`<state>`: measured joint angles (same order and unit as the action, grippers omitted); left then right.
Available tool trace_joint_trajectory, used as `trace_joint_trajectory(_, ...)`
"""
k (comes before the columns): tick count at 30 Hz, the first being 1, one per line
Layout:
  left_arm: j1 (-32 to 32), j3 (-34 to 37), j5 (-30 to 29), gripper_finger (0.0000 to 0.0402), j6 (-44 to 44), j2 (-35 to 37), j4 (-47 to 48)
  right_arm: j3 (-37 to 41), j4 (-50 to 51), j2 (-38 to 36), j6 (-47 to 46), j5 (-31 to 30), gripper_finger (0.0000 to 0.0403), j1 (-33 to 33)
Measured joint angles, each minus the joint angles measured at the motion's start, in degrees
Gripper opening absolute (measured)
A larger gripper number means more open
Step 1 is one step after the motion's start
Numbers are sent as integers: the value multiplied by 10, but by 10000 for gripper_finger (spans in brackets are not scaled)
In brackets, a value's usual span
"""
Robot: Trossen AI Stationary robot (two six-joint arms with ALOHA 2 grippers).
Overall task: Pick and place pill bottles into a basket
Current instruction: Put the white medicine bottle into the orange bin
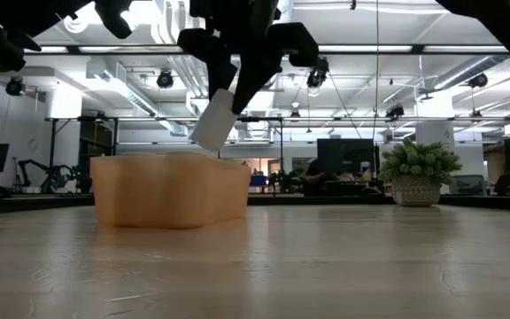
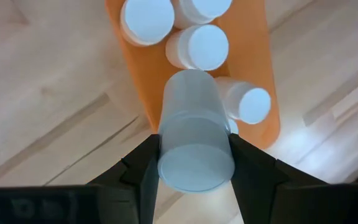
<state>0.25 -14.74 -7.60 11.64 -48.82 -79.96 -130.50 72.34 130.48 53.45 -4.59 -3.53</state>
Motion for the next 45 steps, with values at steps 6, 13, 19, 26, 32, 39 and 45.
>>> trace_joint_trajectory(6,0,0,-4,265,0,-1,6,4,-11,6,8,7,147,1)
trace_joint_trajectory(13,0,-2,-4,265,0,-1,10,4,-10,37,11,3,147,6)
trace_joint_trajectory(19,0,-2,-4,265,0,-2,11,5,-12,56,25,1,147,6)
trace_joint_trajectory(26,0,-2,-7,265,1,-3,14,7,-25,65,35,1,147,6)
trace_joint_trajectory(32,0,-2,-9,265,1,-4,15,7,-25,65,39,-4,147,6)
trace_joint_trajectory(39,0,-2,-14,265,1,-4,15,7,-5,64,64,-75,151,9)
trace_joint_trajectory(45,0,-2,-14,265,2,-6,14,7,6,64,99,-71,147,11)
